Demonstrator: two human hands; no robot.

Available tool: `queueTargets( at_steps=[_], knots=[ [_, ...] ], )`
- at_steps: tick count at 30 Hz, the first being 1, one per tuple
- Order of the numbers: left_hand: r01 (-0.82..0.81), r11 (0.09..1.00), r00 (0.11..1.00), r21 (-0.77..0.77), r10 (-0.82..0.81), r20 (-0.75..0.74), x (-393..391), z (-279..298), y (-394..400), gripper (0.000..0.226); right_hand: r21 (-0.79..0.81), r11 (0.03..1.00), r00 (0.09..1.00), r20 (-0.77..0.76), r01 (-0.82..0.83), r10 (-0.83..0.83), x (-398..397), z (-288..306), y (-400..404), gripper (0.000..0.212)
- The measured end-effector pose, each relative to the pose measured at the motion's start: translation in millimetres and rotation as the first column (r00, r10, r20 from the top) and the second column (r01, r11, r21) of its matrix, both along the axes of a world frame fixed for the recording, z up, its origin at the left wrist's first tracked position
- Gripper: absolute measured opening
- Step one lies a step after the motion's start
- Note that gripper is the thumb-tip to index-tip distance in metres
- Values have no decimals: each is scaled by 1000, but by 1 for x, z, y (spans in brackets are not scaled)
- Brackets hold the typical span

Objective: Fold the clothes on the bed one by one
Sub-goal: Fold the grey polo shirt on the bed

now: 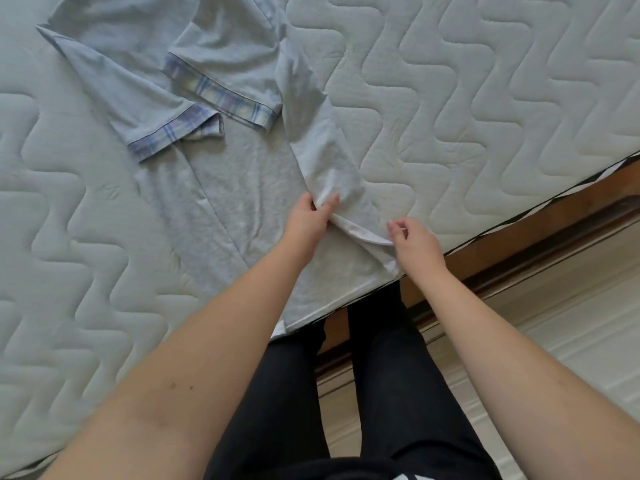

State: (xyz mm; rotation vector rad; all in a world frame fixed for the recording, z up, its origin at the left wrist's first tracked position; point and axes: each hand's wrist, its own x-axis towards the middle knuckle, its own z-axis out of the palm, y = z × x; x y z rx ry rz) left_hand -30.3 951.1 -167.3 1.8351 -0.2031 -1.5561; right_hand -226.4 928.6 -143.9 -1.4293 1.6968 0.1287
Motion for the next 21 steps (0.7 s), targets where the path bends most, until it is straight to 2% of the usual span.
queueTargets(
  at_steps=[1, 3, 5, 8, 14, 18, 21],
  knots=[
    [12, 1000, 998, 11, -11, -57, -6, 0, 5, 28, 50, 999, 1000, -22, -19, 20, 0, 0, -3, 33],
    [21, 999, 985, 39, -14, -175, -19, 1, 18, 28, 186, 970, 981, -88, -154, 173, -2, 0, -6, 29],
    [44, 997, 977, 56, -31, -211, -31, 1, 29, 33, 280, 934, 959, -111, -221, 260, -5, 1, -4, 26],
    [25, 998, 983, 59, -14, -183, -41, 3, 33, 31, 252, 953, 976, -92, -169, 197, -7, 4, 1, 31],
    [-116, 984, 955, 138, 149, -256, -43, 11, 40, 37, 178, 984, 999, -13, 33, -31, 1, 4, -2, 43],
    [-123, 982, 950, 143, 158, -270, -46, 14, 48, 30, 158, 986, 998, 4, -56, 56, 6, -1, -7, 34],
    [-81, 992, 972, 95, 100, -214, -50, 14, 55, 27, 206, 971, 991, -19, -123, 130, 13, -5, -6, 31]
  ],
)
